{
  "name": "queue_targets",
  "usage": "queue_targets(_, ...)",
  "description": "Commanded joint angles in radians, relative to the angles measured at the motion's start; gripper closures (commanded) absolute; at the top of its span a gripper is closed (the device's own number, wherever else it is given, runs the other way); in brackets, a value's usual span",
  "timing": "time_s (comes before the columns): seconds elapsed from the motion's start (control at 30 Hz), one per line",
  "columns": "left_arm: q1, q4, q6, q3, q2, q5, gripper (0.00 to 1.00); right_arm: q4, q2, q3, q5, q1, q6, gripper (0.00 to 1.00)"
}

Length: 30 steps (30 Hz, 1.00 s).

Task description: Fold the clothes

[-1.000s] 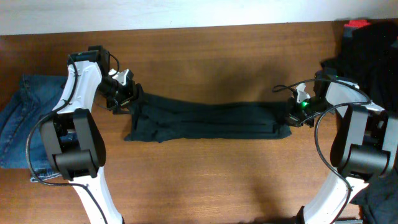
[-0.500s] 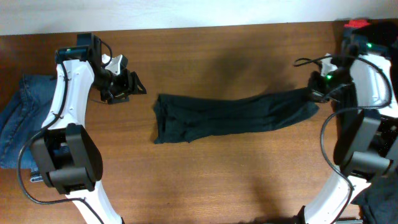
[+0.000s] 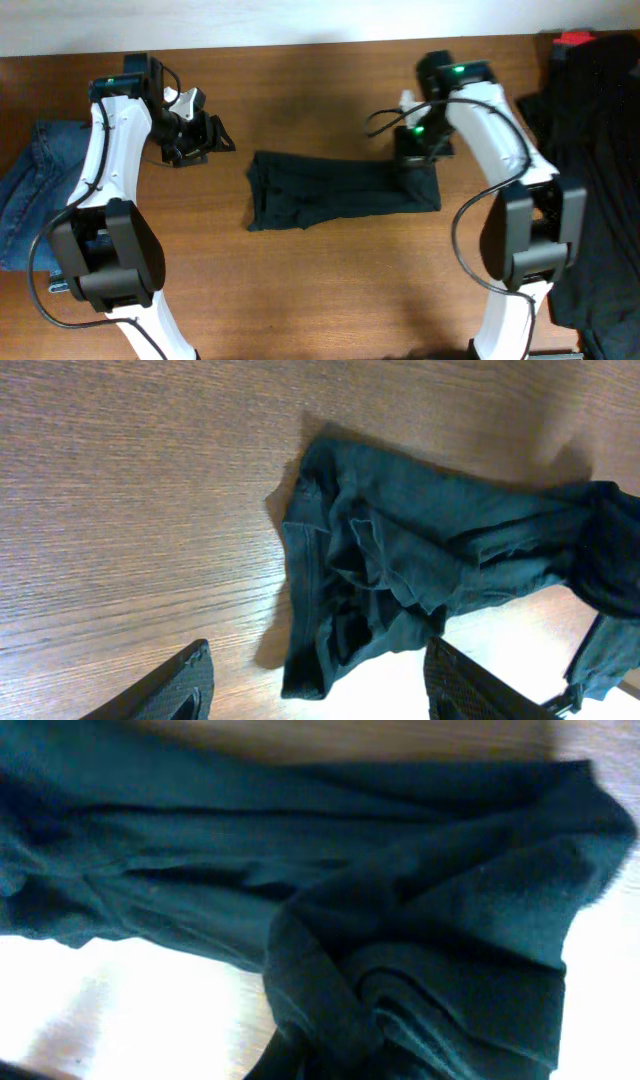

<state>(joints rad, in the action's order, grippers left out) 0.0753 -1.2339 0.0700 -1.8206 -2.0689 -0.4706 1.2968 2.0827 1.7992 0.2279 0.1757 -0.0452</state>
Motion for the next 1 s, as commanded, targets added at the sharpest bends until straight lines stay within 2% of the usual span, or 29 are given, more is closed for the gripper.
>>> queue_targets(0.0, 0.006, -0.001, -0.019, -0.011, 0.016, 0.001, 0.33, -0.016, 0.014, 0.007, -0.047, 0.065, -0.045, 0.96)
queue_targets(0.13, 0.006, -0.002, -0.019, -0.011, 0.016, 0.001, 0.33, -0.031, 0.037, 0.007, -0.061, 0.113, -0.051, 0.96)
queue_targets(0.77, 0.006, -0.002, -0.019, -0.011, 0.016, 0.001, 0.33, -0.037, 0.084, 0.002, -0.135, 0.117, -0.061, 0.96)
queue_targets(0.83, 0.006, -0.002, -0.019, -0.011, 0.016, 0.001, 0.33, -0.037, 0.084, 0.002, -0.135, 0.117, -0.061, 0.90)
queue_targets(0.9, 0.006, -0.002, -0.019, -0.011, 0.016, 0.001, 0.33, -0.037, 0.084, 0.002, -0.127, 0.120, -0.060, 0.66)
queue_targets(0.97, 0.006, -0.002, -0.019, -0.011, 0.016, 0.001, 0.33, -0.046, 0.084, 0.002, -0.084, 0.121, -0.038, 0.61)
